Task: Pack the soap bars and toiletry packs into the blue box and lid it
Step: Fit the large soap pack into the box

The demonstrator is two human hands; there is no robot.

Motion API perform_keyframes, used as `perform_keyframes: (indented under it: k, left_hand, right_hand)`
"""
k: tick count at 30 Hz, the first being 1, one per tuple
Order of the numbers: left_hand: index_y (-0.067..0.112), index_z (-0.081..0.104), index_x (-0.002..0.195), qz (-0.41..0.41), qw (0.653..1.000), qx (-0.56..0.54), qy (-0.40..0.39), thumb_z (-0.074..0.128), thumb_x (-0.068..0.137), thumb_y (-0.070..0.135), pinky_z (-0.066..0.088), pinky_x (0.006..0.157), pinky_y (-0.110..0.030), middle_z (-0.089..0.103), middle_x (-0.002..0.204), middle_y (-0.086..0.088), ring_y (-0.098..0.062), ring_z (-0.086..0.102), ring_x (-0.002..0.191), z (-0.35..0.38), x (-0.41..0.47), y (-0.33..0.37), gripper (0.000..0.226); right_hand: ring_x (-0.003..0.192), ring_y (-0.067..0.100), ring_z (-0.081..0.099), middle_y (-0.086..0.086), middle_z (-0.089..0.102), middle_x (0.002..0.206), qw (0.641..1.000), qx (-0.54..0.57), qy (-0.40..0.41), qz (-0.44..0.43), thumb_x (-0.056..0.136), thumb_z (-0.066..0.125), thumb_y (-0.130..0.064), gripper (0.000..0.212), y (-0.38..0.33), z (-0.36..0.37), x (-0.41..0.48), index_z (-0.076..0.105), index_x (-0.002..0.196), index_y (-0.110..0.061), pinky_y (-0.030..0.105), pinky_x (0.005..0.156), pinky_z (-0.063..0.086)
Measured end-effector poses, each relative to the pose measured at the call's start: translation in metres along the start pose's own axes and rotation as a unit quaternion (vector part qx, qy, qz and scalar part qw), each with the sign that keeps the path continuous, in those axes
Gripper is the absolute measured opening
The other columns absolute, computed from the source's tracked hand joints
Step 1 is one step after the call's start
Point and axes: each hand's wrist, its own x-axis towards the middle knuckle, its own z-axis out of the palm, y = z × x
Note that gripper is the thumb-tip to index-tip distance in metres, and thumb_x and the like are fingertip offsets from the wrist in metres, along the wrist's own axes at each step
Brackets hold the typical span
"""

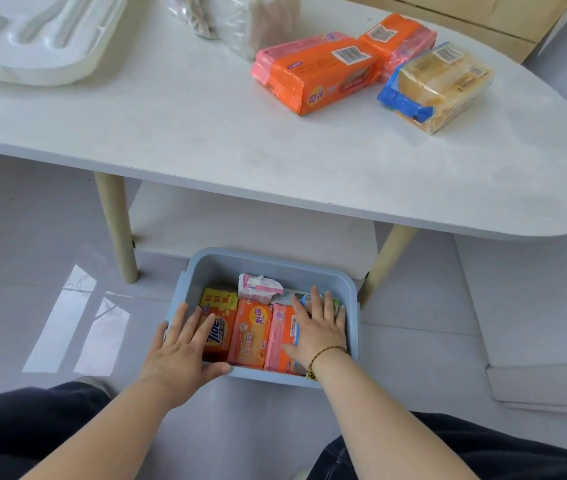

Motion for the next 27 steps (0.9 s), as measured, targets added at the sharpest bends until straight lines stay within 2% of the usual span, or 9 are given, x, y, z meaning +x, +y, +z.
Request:
perform_keyframes:
  k: [5,6,8,10,16,18,19,22,27]
  left_hand:
    - [0.022,-0.012,0.144,-0.004,1.0,0.003,0.005,0.018,0.076,0.075,-0.007,0.116,-0.043,-0.014,0.156,-0.002,-0.022,-0.026,0.139,0.001,0.0,-0.003,0.091]
    - [0.022,-0.012,0.144,-0.002,1.0,0.0,0.005,0.007,0.068,0.081,-0.007,0.116,-0.043,-0.014,0.156,-0.002,-0.021,-0.026,0.139,-0.001,0.0,-0.002,0.098]
    - [0.022,-0.013,0.144,0.003,1.0,-0.017,-0.004,-0.024,0.035,0.089,-0.007,0.116,-0.042,-0.014,0.156,-0.002,-0.02,-0.025,0.139,-0.005,-0.002,-0.001,0.129]
    - [0.022,-0.013,0.144,-0.002,1.0,-0.015,-0.01,-0.037,0.012,0.083,-0.006,0.116,-0.041,-0.014,0.156,-0.001,-0.019,-0.025,0.139,-0.006,-0.004,-0.001,0.147]
    - [0.022,-0.015,0.144,-0.001,1.0,-0.01,-0.005,-0.039,0.01,0.08,-0.006,0.116,-0.041,-0.015,0.156,-0.002,-0.019,-0.026,0.139,-0.007,-0.004,-0.001,0.148]
    - [0.022,-0.014,0.144,0.003,1.0,-0.013,-0.007,-0.036,0.017,0.083,-0.006,0.116,-0.041,-0.015,0.156,-0.002,-0.02,-0.026,0.139,-0.006,-0.003,-0.001,0.143]
    - [0.022,-0.014,0.144,0.004,1.0,-0.017,-0.008,-0.028,0.029,0.087,-0.006,0.116,-0.042,-0.015,0.156,-0.002,-0.02,-0.026,0.139,-0.005,-0.003,-0.002,0.133]
    - [0.021,-0.013,0.144,-0.003,1.0,-0.016,-0.003,0.014,0.072,0.078,-0.005,0.116,-0.043,-0.015,0.156,-0.003,-0.021,-0.026,0.139,-0.001,0.0,-0.002,0.096]
    - [0.024,-0.012,0.144,0.002,0.997,-0.061,0.04,0.036,0.078,0.071,-0.003,0.117,-0.042,-0.015,0.156,-0.002,-0.021,-0.021,0.141,0.003,-0.001,-0.001,0.094]
  right_hand:
    - [0.144,0.029,-0.006,0.007,0.003,0.156,1.0,0.01,-0.001,-0.003,0.083,0.055,-0.032,0.084,0.009,-0.002,0.001,0.001,0.147,-0.026,0.045,0.117,-0.005]
    - [0.144,0.028,-0.003,0.008,0.005,0.155,1.0,0.002,0.009,-0.002,0.084,0.054,-0.033,0.082,0.009,-0.001,0.0,0.003,0.147,-0.026,0.045,0.118,-0.004]
    - [0.144,0.029,0.0,0.008,0.007,0.155,1.0,-0.021,0.023,0.001,0.085,0.051,-0.036,0.078,0.01,0.0,-0.002,0.005,0.147,-0.025,0.044,0.117,-0.006]
    - [0.144,0.029,-0.002,0.009,0.003,0.156,0.999,-0.034,0.012,0.006,0.085,0.05,-0.038,0.079,0.009,0.0,-0.002,0.002,0.147,-0.025,0.045,0.117,-0.008]
    - [0.142,0.032,-0.02,0.012,-0.022,0.155,0.998,-0.045,-0.028,0.017,0.088,0.045,-0.041,0.083,0.005,0.0,0.0,-0.012,0.146,-0.025,0.046,0.115,-0.014]
    - [0.142,0.032,-0.021,0.012,-0.023,0.155,0.999,-0.042,-0.032,0.012,0.088,0.044,-0.045,0.085,0.006,-0.002,0.0,-0.014,0.146,-0.025,0.047,0.115,-0.014]
    - [0.142,0.032,-0.02,0.012,-0.023,0.155,0.999,-0.033,-0.032,0.007,0.088,0.045,-0.047,0.086,0.008,-0.002,-0.001,-0.014,0.146,-0.025,0.047,0.114,-0.014]
    - [0.144,0.033,-0.013,0.012,-0.019,0.156,1.0,0.024,-0.002,-0.001,0.087,0.051,-0.045,0.089,0.008,-0.003,-0.005,-0.01,0.147,-0.024,0.046,0.117,-0.007]
    - [0.143,0.033,0.002,0.013,-0.011,0.156,0.985,0.124,0.079,0.088,0.085,0.06,-0.034,0.089,-0.011,-0.005,-0.008,-0.003,0.147,-0.024,0.043,0.112,0.026]
